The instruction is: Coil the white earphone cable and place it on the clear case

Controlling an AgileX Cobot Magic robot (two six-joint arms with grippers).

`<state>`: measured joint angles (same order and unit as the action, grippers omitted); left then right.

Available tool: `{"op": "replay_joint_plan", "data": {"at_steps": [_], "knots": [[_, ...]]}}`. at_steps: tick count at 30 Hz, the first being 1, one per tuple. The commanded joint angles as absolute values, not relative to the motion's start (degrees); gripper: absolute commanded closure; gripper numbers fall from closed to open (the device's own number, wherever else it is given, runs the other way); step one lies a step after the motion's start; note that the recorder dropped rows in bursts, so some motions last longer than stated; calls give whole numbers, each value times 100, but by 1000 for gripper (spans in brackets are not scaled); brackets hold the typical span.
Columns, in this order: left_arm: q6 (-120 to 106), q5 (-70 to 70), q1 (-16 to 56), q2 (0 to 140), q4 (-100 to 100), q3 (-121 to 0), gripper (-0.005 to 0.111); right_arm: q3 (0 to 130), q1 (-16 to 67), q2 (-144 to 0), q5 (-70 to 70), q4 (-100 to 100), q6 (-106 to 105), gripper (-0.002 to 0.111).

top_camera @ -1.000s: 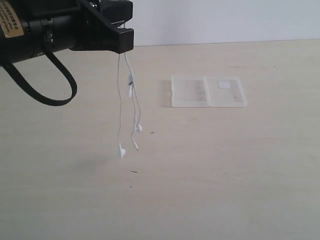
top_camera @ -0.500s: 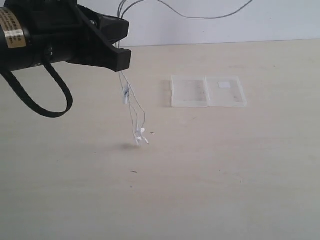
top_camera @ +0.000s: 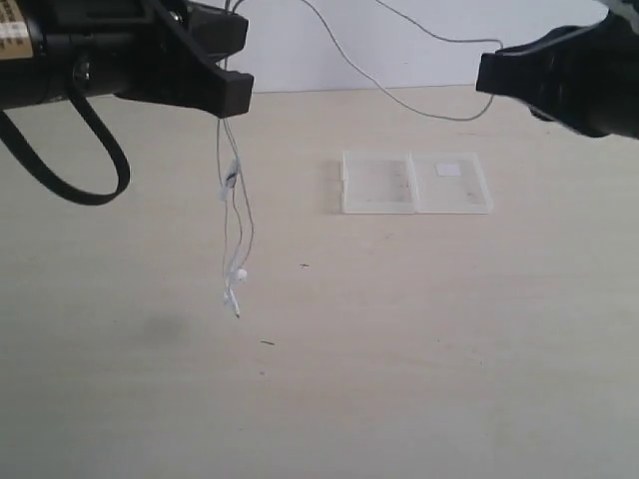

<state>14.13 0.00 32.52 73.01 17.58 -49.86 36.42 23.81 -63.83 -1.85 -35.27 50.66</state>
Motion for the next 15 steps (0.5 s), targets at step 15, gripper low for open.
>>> {"op": "replay_joint_plan", "data": {"at_steps": [15], "knots": [[1392, 255, 3264, 7066, 1764, -5344, 107, 2934, 2364, -8035, -3025, -6052, 6843, 108]]}}
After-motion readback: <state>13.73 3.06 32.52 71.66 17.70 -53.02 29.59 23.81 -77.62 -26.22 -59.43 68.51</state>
